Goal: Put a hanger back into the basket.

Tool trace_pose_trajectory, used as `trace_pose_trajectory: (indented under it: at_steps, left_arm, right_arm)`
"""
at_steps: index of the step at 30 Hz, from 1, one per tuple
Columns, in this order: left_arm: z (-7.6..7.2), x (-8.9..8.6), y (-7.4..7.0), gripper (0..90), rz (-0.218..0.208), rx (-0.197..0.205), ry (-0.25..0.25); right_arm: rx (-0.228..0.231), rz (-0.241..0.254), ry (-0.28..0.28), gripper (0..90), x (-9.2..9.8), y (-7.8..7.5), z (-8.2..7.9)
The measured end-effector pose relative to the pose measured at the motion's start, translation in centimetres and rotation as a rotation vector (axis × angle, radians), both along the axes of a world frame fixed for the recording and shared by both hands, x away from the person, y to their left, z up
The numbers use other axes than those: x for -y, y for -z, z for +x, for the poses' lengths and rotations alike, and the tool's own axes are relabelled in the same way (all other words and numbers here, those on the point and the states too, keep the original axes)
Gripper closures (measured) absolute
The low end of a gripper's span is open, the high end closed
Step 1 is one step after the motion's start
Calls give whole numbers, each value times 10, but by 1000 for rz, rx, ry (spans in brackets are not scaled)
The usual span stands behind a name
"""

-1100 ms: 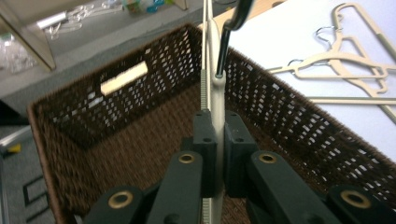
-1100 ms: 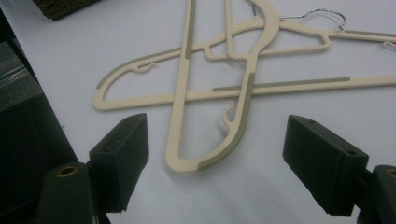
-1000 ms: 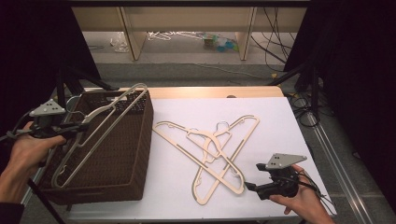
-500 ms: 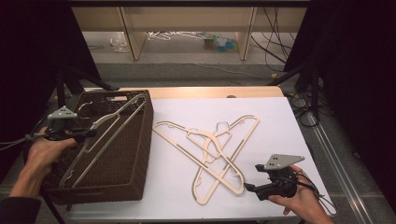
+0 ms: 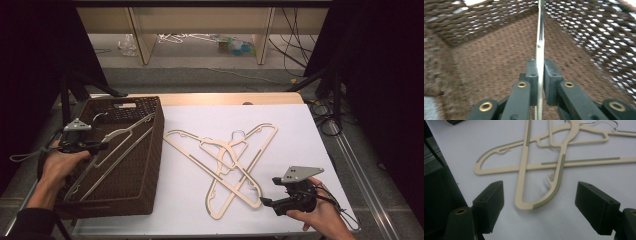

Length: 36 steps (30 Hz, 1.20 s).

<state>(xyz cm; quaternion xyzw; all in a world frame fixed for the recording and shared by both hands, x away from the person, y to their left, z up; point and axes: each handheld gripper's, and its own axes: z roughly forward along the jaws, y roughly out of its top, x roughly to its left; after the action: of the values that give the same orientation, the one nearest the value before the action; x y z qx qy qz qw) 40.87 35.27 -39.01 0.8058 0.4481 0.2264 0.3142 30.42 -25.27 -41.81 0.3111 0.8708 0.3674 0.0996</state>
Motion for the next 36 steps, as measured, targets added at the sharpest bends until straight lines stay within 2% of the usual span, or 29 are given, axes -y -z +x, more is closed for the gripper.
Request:
trace_pose_trajectory:
  at_steps: [1, 2, 3, 4, 5, 6, 8, 10, 13, 14, 15, 19, 21, 23, 25, 27, 28, 30, 31, 32, 33, 36]
  left_arm:
    - [1, -2, 1, 804, 3, 3, -24]
    - [-1, -2, 4, 804, -23, 2, -72]
    - [0, -4, 4, 799, -16, -8, -85]
    - [2, -8, 3, 794, 5, -11, -72]
    - [0, -7, 5, 787, -23, -9, -128]
    - [2, -10, 5, 777, -7, -2, -105]
    - [-2, -11, 4, 768, 1, -16, -174]
    - [-4, -14, 5, 739, 22, -9, -213]
    - [-6, -19, 9, 731, 14, -14, -224]
    - [-8, -22, 10, 699, 5, -14, -256]
    - [-8, -22, 10, 682, 5, -14, -256]
    - [-13, -23, 6, 615, -4, 10, -286]
    - [-17, -20, 2, 599, -13, 30, -269]
    - [-23, -13, -5, 577, -39, 58, -241]
    - [-30, -6, -12, 501, -36, 82, -196]
    - [-41, 9, -20, 482, -91, 131, -174]
    - [-45, 14, -23, 459, -93, 136, -155]
    - [-58, 32, -30, 418, -161, 172, -121]
    - [-61, 38, -32, 400, -170, 189, -97]
    - [-67, 49, -34, 385, -189, 195, -75]
    - [-71, 57, -35, 342, -190, 209, -50]
    - [-84, 82, -33, 321, -241, 217, 6]
  right_arm:
    - [5, -3, 0, 242, 0, 0, 0]
    - [5, -3, 0, 242, 0, 0, 0]
    - [4, -2, -1, 242, 0, 0, 0]
    - [2, -1, 1, 242, 1, 0, 0]
    - [3, -1, 0, 242, 1, 0, 1]
    - [10, -1, 1, 242, 1, 1, 1]
    - [14, 1, 4, 242, 1, 2, 1]
    - [-4, -2, 5, 242, 1, 1, 0]
    - [-4, 0, 7, 242, 1, 2, 1]
    - [-10, 0, 10, 242, 0, 2, 0]
    - [-10, 0, 10, 242, 0, 2, 0]
    - [-4, -2, 6, 242, 0, 3, 1]
    - [-3, -5, 2, 242, 0, 4, 2]
    - [-12, -1, 3, 242, 0, 4, 1]
    - [-6, 0, 11, 242, 1, 4, 1]
    - [-5, 2, 13, 242, 1, 4, 1]
    - [6, 7, 14, 243, 1, 4, 2]
    - [13, 17, 19, 243, 2, 4, 3]
    - [22, 21, 25, 243, 3, 4, 3]
    - [22, 22, 37, 243, 3, 4, 3]
    - [21, 36, 58, 241, 3, 5, 4]
    - [25, 45, 60, 238, 4, 6, 5]
